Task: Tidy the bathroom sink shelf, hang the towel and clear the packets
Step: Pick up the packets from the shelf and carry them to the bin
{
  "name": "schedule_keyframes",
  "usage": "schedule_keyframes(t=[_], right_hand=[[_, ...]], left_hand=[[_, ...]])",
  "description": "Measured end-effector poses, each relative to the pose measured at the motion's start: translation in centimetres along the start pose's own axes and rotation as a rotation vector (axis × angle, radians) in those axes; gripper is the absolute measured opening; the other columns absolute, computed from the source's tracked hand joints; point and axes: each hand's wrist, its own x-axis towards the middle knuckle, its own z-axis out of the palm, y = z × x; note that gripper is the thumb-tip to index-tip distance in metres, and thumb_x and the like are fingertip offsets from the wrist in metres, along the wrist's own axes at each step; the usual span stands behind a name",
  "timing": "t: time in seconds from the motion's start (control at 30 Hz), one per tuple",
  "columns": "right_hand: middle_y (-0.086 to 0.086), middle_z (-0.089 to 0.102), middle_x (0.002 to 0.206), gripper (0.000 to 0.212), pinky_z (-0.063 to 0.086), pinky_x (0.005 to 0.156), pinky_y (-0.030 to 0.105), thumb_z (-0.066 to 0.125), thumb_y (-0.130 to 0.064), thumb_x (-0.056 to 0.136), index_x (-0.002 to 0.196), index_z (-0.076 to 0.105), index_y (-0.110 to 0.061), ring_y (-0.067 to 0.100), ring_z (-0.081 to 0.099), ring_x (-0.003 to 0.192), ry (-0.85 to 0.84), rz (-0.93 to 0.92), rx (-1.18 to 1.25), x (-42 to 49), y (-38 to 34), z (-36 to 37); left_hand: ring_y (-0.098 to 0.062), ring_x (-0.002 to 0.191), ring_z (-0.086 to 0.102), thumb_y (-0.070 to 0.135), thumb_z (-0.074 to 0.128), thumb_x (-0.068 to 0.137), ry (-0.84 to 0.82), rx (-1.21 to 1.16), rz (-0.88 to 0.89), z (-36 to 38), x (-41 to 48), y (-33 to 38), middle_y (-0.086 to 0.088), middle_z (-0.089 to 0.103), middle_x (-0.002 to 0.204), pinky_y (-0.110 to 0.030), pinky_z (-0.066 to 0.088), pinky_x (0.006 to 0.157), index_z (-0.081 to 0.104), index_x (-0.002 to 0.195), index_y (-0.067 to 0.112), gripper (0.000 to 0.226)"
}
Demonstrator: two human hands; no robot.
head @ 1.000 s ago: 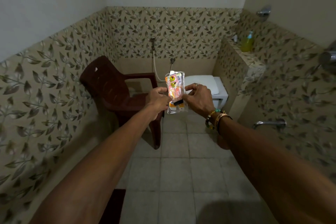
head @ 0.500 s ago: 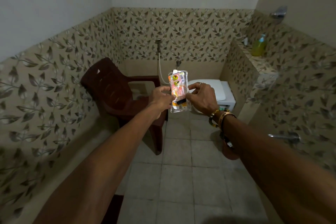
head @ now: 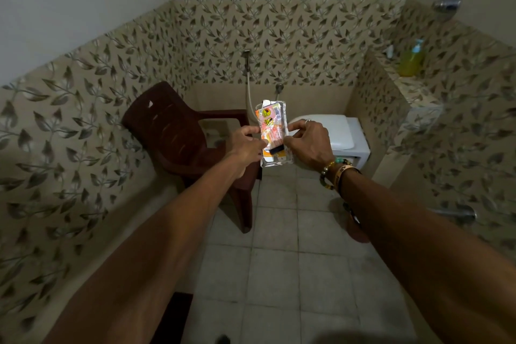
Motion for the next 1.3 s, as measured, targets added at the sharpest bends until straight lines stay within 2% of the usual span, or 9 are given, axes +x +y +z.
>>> schedule_keyframes(t=[0.17, 0.3, 0.37, 0.5, 0.63, 0.87, 1.03, 1.23, 1.3], right_hand=[[-0.006, 0.066, 0.075, 0.022, 0.06, 0.073, 0.035, 0.076, -0.024, 0.079, 0.098, 0.074, -0.014, 0.016, 0.068, 0.074, -0.012, 0.027, -0.02, 1.1, -0.3, 1.7], [0.002, 0.073, 0.083, 0.026, 0.06, 0.076, 0.039, 0.075, -0.024, 0.079, 0.101, 0.074, -0.011, 0.019, 0.07, 0.079, 0.0, 0.05, -0.038, 2.9, -1.0, 2.9], [0.005, 0.075, 0.086, 0.028, 0.059, 0.076, 0.036, 0.074, -0.024, 0.079, 0.104, 0.074, -0.011, 0.019, 0.07, 0.079, 0.014, 0.043, -0.062, 4.3, -1.8, 3.6], [0.003, 0.076, 0.084, 0.029, 0.057, 0.072, 0.029, 0.074, -0.024, 0.079, 0.106, 0.073, -0.013, 0.016, 0.07, 0.076, 0.016, 0.045, -0.083, 6.7, -3.3, 5.4], [0.004, 0.076, 0.085, 0.029, 0.06, 0.075, 0.038, 0.073, -0.025, 0.081, 0.107, 0.072, -0.012, 0.018, 0.071, 0.077, 0.028, 0.062, -0.076, 8.6, -4.0, 6.5], [0.005, 0.075, 0.082, 0.025, 0.058, 0.077, 0.041, 0.073, -0.025, 0.08, 0.102, 0.073, -0.012, 0.022, 0.071, 0.078, 0.042, 0.073, -0.113, 10.7, -3.2, 7.6], [0.004, 0.074, 0.08, 0.027, 0.058, 0.077, 0.038, 0.073, -0.024, 0.079, 0.103, 0.073, -0.012, 0.021, 0.071, 0.079, 0.016, 0.087, -0.107, 12.6, -1.7, 7.9], [0.006, 0.074, 0.084, 0.028, 0.057, 0.076, 0.038, 0.073, -0.02, 0.078, 0.104, 0.072, -0.009, 0.022, 0.07, 0.08, -0.007, 0.084, -0.072, 17.0, 0.1, 6.5], [0.006, 0.074, 0.084, 0.029, 0.057, 0.076, 0.039, 0.074, -0.02, 0.077, 0.104, 0.072, -0.008, 0.023, 0.07, 0.08, -0.006, 0.074, -0.055, 18.9, 0.6, 5.9]], left_hand=[[-0.017, 0.073, 0.064, 0.0, 0.072, 0.087, -0.019, -0.012, -0.025, -0.9, 2.5, -0.7, -0.018, 0.068, 0.109, -0.034, 0.058, 0.068, 0.061, 0.125, 0.005, 0.04], [-0.017, 0.07, 0.062, -0.003, 0.07, 0.087, -0.06, -0.045, -0.037, -1.8, 5.0, -0.4, -0.01, 0.066, 0.089, -0.04, 0.059, 0.075, 0.062, 0.121, 0.004, 0.036], [-0.015, 0.066, 0.062, -0.003, 0.07, 0.087, -0.071, -0.052, -0.024, -2.7, 6.4, 0.2, -0.006, 0.065, 0.083, -0.036, 0.058, 0.068, 0.061, 0.12, 0.006, 0.036], [-0.017, 0.069, 0.063, -0.002, 0.072, 0.086, -0.083, -0.026, -0.001, -5.0, 9.4, 1.1, -0.011, 0.067, 0.094, -0.037, 0.059, 0.07, 0.06, 0.122, 0.005, 0.039], [-0.02, 0.078, 0.068, 0.002, 0.076, 0.083, -0.084, -0.01, 0.013, -6.0, 12.4, 1.7, -0.014, 0.071, 0.104, -0.038, 0.061, 0.072, 0.063, 0.123, 0.009, 0.042], [-0.02, 0.076, 0.068, 0.001, 0.077, 0.082, -0.11, -0.017, -0.006, -5.6, 15.0, 1.3, -0.014, 0.071, 0.104, -0.038, 0.062, 0.072, 0.063, 0.122, 0.01, 0.043], [-0.015, 0.067, 0.066, 0.001, 0.076, 0.082, -0.104, 0.0, -0.02, -4.3, 16.9, 1.2, -0.01, 0.07, 0.096, -0.028, 0.057, 0.055, 0.064, 0.119, 0.011, 0.04], [-0.026, 0.081, 0.068, 0.0, 0.076, 0.083, -0.08, 0.014, -0.019, -1.7, 19.7, 3.4, -0.019, 0.069, 0.109, -0.045, 0.061, 0.079, 0.062, 0.123, 0.005, 0.042], [-0.024, 0.082, 0.067, 0.0, 0.075, 0.083, -0.062, 0.033, -0.004, -0.7, 21.2, 4.4, -0.019, 0.068, 0.111, -0.042, 0.061, 0.078, 0.062, 0.12, 0.007, 0.04]])
